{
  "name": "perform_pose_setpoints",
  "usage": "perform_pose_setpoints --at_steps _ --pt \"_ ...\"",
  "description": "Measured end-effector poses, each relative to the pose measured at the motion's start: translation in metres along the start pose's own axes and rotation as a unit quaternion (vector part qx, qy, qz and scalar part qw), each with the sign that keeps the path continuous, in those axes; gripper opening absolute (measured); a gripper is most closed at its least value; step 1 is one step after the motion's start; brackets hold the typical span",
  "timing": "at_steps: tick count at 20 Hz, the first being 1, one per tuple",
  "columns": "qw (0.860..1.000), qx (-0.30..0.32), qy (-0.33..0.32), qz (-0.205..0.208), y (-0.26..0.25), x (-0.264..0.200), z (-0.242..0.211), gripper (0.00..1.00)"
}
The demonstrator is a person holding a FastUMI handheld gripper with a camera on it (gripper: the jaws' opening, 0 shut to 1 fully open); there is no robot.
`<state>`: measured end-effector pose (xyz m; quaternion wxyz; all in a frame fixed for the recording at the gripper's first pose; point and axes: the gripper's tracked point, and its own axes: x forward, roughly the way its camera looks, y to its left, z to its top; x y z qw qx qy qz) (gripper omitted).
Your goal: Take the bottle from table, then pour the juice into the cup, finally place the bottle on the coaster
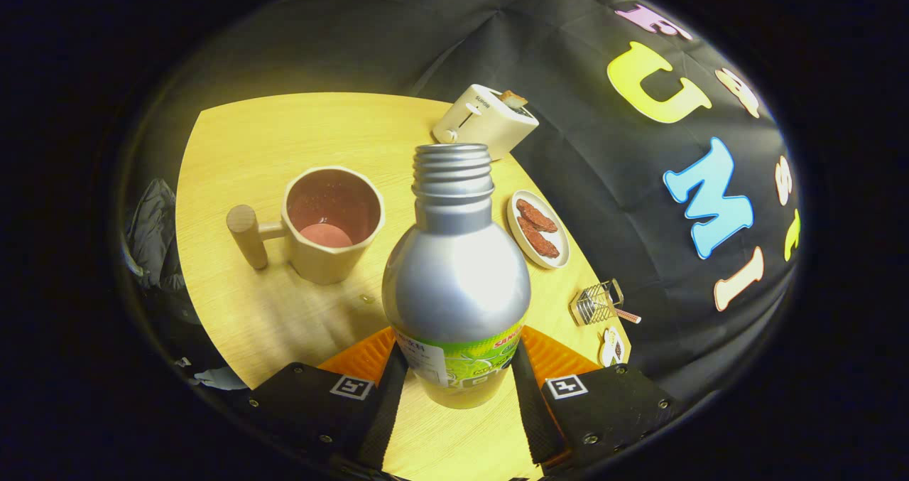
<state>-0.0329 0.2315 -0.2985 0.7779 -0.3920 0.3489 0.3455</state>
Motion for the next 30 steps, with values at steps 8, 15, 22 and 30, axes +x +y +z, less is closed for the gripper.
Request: perform_pose_setpoints --at_steps 8,15,22,30 --pt "0.998 -0.042 0.055 0.013 0.017 0.000 -0.007 0.73" --pt "0.990 -0.095 0.105 0.007 0.013 -0.001 -0.017 0.73" --pt "0.978 -0.150 0.145 0.007 0.006 -0.003 -0.019 0.73" --pt "0.963 -0.202 0.179 0.000 0.002 -0.002 -0.017 0.73"
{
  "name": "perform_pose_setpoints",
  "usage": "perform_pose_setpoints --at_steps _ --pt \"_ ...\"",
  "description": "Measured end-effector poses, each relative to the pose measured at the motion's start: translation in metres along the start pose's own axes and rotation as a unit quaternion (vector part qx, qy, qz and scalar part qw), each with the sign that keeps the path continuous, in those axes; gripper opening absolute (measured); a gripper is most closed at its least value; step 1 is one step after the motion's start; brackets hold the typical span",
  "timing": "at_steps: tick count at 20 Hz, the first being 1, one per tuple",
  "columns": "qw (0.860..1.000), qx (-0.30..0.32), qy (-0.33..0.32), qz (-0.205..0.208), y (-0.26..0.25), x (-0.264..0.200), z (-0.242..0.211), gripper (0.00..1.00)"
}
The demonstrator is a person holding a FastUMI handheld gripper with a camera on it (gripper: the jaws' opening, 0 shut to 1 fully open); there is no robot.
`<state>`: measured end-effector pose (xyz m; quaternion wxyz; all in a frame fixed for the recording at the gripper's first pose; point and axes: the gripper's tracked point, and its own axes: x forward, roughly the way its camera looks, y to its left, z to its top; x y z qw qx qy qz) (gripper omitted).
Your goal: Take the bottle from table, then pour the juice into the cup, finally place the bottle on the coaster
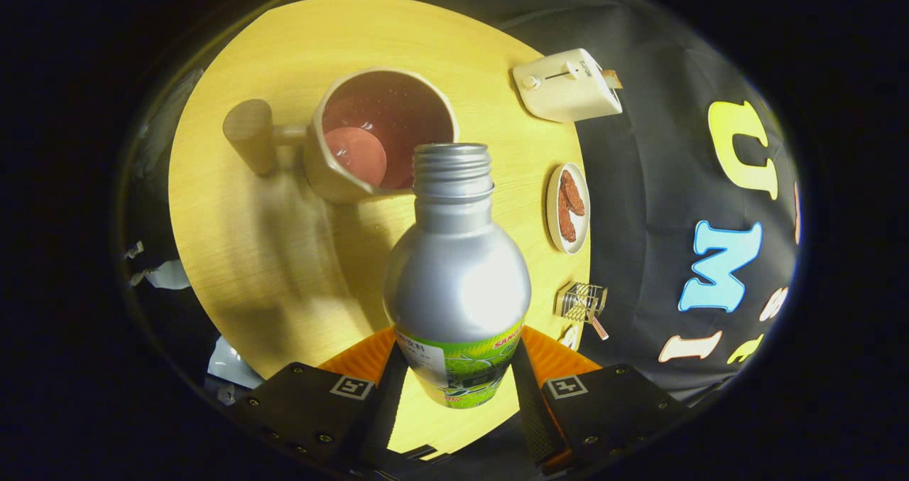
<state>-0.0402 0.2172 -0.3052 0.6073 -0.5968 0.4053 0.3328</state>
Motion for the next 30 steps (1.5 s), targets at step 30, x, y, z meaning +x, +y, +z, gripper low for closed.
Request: perform_pose_setpoints --at_steps 30 --pt "0.983 -0.132 0.128 0.027 -0.017 -0.009 -0.006 0.73"
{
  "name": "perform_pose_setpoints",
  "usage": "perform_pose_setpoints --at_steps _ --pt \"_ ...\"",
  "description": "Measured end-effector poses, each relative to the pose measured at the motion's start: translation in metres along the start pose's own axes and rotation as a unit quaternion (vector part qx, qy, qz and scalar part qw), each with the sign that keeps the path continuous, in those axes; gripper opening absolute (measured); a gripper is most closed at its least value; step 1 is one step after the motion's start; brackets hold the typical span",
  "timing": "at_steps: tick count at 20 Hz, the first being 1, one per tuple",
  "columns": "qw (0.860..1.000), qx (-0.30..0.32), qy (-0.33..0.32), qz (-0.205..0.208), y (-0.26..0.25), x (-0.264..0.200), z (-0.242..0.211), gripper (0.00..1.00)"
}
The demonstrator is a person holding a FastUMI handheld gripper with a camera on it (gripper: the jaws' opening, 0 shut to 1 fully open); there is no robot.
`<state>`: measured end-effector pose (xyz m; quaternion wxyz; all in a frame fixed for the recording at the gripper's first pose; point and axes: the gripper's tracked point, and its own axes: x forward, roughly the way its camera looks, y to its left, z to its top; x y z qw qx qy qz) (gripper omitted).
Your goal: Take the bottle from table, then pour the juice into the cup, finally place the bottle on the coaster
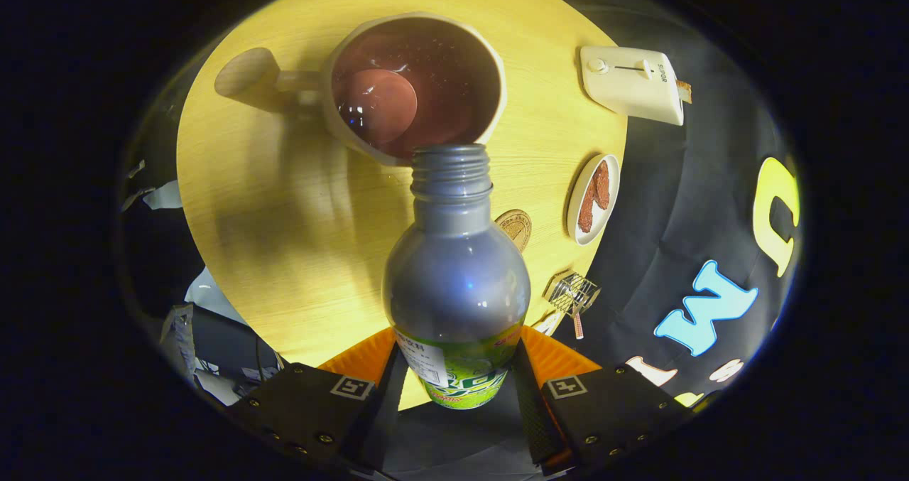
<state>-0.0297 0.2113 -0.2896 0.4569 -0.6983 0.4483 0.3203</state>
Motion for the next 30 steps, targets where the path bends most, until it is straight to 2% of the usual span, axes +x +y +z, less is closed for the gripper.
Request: perform_pose_setpoints --at_steps 30 --pt "0.996 -0.083 0.040 0.001 -0.020 -0.017 0.007 0.73"
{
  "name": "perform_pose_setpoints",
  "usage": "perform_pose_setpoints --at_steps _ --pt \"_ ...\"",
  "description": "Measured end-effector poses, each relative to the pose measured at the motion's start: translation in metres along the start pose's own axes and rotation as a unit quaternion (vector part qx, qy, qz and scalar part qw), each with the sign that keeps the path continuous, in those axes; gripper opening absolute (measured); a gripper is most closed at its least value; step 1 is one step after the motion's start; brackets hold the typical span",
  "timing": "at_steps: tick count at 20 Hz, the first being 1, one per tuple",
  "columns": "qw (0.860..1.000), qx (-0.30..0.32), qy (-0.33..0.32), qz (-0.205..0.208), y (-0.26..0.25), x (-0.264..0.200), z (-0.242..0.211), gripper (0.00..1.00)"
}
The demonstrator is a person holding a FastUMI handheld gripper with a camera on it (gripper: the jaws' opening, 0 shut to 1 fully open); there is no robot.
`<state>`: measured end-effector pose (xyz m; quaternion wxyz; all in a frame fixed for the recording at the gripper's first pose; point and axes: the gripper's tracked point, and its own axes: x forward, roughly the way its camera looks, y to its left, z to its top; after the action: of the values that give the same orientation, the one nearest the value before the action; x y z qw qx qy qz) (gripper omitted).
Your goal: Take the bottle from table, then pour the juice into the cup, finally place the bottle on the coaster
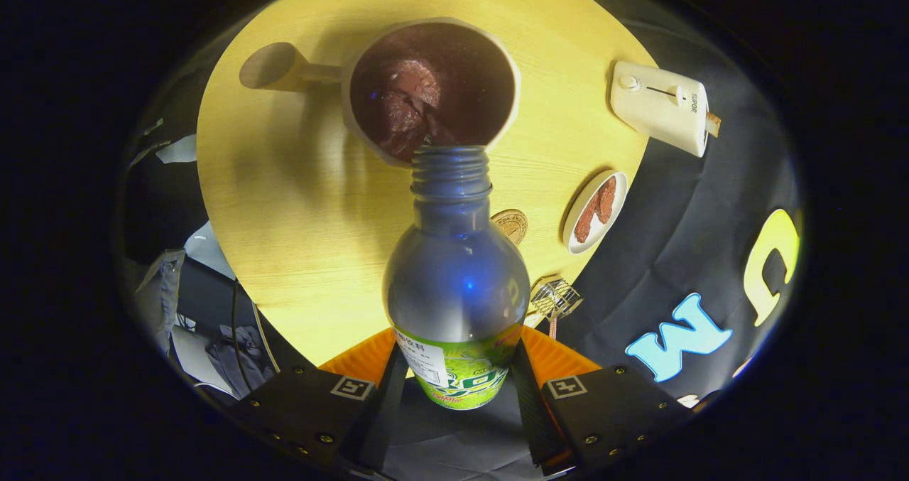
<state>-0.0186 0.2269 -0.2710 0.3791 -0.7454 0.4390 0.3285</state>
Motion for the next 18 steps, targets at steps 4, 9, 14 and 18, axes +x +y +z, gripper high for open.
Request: perform_pose_setpoints --at_steps 4,9,14,18 --pt "1.000 -0.010 0.005 0.000 -0.002 -0.003 0.000 0.73" --pt "1.000 -0.025 0.010 0.002 -0.003 -0.005 0.000 0.73" --pt "0.999 -0.036 0.018 -0.001 -0.008 -0.010 -0.001 0.73" --pt "0.999 -0.042 0.022 -0.006 -0.012 -0.011 -0.002 0.73"
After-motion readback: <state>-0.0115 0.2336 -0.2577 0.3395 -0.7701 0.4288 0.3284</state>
